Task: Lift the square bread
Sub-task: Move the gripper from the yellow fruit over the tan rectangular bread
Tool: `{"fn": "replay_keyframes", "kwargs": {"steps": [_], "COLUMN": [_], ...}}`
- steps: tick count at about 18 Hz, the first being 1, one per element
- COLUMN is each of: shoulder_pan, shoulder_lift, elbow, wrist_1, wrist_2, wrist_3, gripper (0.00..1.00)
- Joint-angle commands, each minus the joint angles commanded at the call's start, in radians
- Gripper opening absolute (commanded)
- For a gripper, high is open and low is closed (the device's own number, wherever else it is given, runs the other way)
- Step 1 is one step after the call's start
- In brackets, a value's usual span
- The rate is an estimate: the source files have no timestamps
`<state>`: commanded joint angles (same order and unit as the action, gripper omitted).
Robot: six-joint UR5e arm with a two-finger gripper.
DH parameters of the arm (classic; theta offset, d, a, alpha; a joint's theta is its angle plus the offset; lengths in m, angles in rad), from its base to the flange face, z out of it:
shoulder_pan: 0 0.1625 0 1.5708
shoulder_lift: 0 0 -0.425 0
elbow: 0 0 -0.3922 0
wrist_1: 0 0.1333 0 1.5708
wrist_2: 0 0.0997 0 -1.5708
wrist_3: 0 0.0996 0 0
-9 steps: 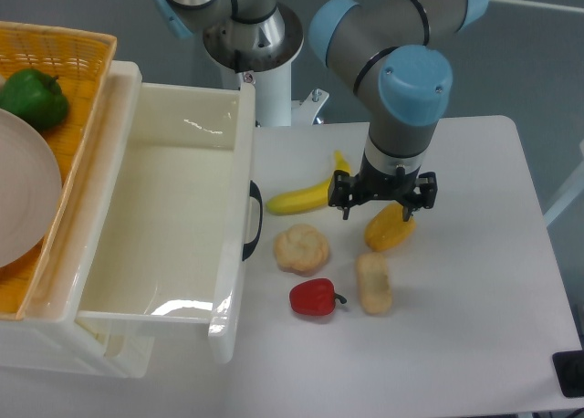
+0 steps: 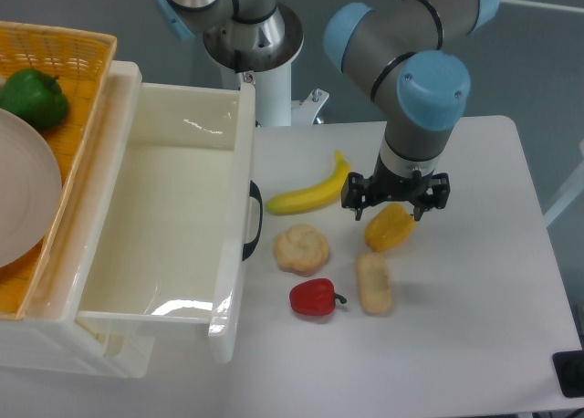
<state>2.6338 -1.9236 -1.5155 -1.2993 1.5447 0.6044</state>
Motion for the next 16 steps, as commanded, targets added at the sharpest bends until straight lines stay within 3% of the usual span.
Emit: {"fn": "replay_keyframes", "kwargs": {"steps": [10,13,16], "shoulder_pan": [0.009,0.011,0.008], "shoulder_lift": [-0.08,-0.097,-0.124], "elbow": [-0.052,-0.086,-0.078], "wrist_1": [0.083,0.182,0.21], "wrist_2": [-0.009,-0.015,-0.02], "wrist_3": [-0.005,-0.005,-0.023], "gripper": [1.0,1.0,1.0]}}
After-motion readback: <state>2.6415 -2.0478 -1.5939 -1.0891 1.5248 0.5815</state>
